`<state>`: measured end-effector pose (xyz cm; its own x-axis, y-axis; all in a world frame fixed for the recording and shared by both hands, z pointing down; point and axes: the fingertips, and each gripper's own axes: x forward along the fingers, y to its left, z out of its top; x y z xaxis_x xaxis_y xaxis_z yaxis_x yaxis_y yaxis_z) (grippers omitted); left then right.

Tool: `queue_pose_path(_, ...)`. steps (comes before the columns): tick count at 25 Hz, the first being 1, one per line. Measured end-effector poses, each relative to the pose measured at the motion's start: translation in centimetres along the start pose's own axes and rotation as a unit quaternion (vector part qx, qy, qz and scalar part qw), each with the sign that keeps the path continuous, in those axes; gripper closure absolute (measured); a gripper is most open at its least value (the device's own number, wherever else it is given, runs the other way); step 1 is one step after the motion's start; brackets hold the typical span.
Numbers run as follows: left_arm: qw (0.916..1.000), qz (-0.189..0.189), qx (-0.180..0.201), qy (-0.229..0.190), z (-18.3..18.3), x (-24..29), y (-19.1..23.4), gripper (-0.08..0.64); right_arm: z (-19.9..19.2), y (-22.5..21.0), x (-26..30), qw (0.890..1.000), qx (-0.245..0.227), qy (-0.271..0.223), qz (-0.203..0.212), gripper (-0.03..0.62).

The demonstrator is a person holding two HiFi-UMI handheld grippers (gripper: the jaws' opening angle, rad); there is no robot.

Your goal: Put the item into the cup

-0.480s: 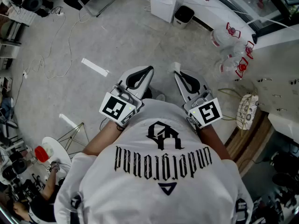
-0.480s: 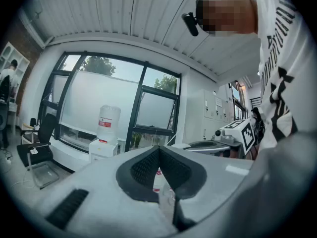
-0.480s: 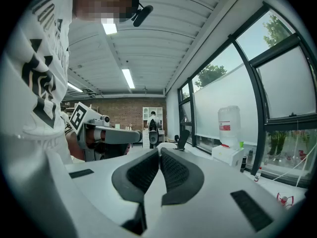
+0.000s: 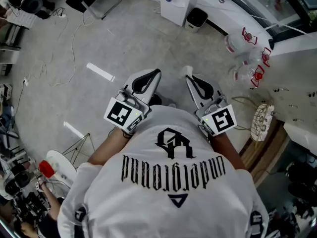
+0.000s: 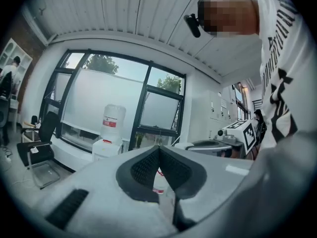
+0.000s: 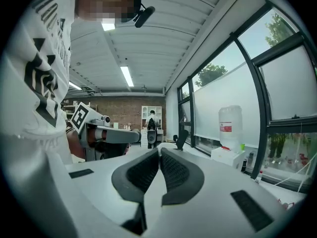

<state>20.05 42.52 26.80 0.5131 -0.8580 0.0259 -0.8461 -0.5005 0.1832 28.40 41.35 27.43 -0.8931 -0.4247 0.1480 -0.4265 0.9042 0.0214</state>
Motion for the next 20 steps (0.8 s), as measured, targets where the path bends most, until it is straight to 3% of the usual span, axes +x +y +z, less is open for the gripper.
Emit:
queue_pose_path(8,1.0,-0.005,-0.004,-0.002,1.8,1.6,8.7,0.548,1.1,-2.8,8.1,1.0,0.0,0.01,-0.014,0.569)
queue_pose_path(14,0.9991,-0.041,-0.004,0.006,3.0,1.6,13.9,0.548,2.4,-3.4,14.4,1.0,0.013,0.01,-0.02,0.569)
queue_pose_path(20,0.9991,-0.029,-0.029,0.008,2.8,1.2,17.8,0.548,2.3,-2.9,18.2,1.0,0.014,0.023,0.0,0.569)
